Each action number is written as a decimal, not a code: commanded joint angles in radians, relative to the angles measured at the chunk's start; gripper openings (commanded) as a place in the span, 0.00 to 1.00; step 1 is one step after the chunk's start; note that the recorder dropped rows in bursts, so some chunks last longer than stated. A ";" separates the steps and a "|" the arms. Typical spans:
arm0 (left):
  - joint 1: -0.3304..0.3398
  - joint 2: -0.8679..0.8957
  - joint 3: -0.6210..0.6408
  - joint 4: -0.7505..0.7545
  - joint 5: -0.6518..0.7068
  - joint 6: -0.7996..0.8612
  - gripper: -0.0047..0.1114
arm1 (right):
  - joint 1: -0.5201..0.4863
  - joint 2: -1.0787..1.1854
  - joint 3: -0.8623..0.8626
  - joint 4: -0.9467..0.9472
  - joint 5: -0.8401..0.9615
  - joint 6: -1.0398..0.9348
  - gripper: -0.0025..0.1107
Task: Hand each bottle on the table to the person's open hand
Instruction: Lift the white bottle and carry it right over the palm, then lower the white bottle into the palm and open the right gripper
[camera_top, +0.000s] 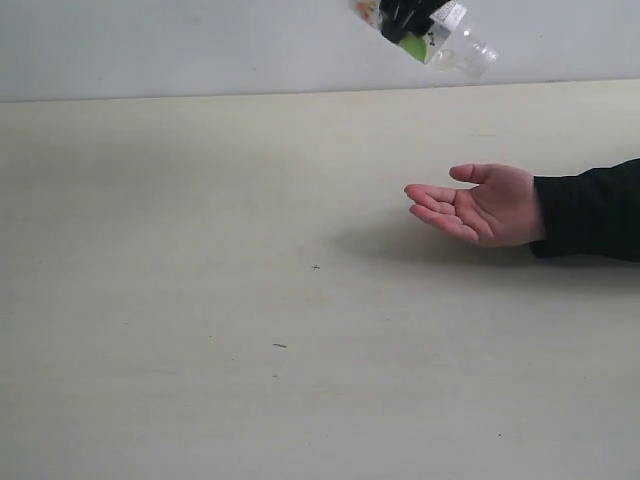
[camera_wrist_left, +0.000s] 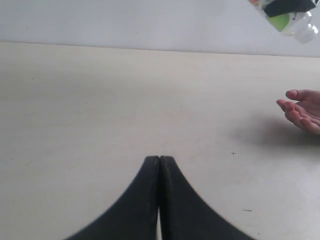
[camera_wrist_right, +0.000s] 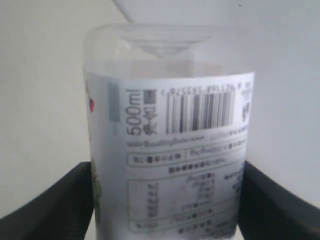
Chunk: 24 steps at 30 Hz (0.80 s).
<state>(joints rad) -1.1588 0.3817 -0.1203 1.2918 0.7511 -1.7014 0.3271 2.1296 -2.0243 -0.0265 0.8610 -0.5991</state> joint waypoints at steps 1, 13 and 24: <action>0.003 -0.008 0.003 0.003 0.002 0.001 0.04 | -0.002 -0.069 -0.007 -0.030 0.109 0.386 0.02; 0.003 -0.008 0.003 0.003 0.002 -0.001 0.04 | -0.002 -0.117 0.099 -0.104 0.360 0.680 0.02; 0.003 -0.008 0.003 0.003 0.002 0.003 0.04 | -0.002 -0.144 0.432 -0.138 0.360 0.733 0.02</action>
<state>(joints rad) -1.1588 0.3817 -0.1203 1.2918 0.7511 -1.7014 0.3271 1.9964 -1.6483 -0.1452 1.2250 0.1055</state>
